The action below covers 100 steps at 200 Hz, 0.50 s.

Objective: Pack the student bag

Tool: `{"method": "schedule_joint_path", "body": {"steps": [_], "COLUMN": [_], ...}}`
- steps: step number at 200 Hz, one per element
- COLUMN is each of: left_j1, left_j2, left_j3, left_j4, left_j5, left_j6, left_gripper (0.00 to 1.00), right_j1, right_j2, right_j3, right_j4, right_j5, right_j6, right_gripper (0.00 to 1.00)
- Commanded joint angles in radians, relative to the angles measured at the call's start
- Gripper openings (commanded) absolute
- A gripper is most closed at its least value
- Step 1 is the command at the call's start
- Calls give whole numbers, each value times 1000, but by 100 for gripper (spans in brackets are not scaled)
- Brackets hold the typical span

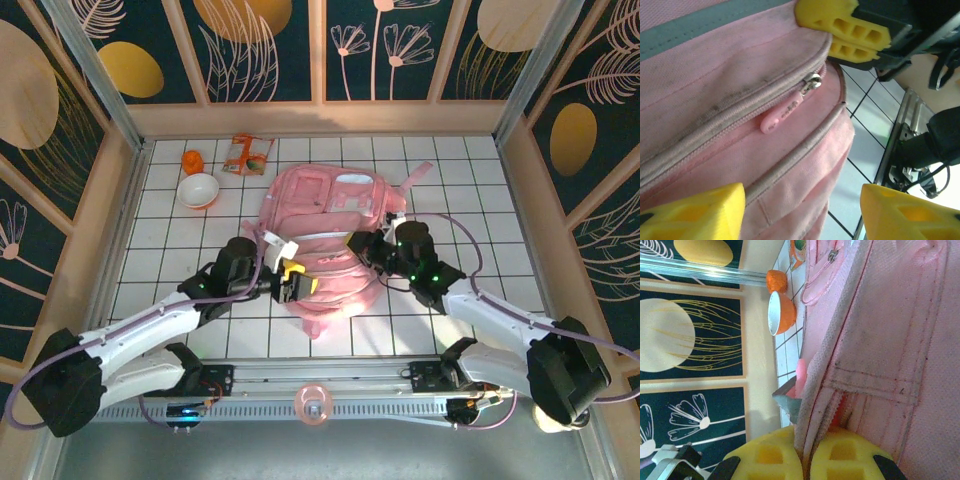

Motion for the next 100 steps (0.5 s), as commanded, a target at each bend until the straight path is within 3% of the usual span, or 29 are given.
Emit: {"method": "schedule_joint_path", "body": {"steps": [1,52,100], "left_j1": [-3,-3,-7], "left_j2": [49,163,181], "left_j3": [20,64,77], "left_j4": [116,218,386], "left_j5": [-29,27,93], "left_j6": [-14,-15,-68], "left_gripper": [65,64,52], "right_j1": [22,34,37], "right_j2": [9,21,21], "right_j3": [63,84,87], "right_j4": [100,89,86], "right_j5": [-11,-20,-30], "right_j6": [-20,-29,-38], "right_gripper": [0,0,0]}}
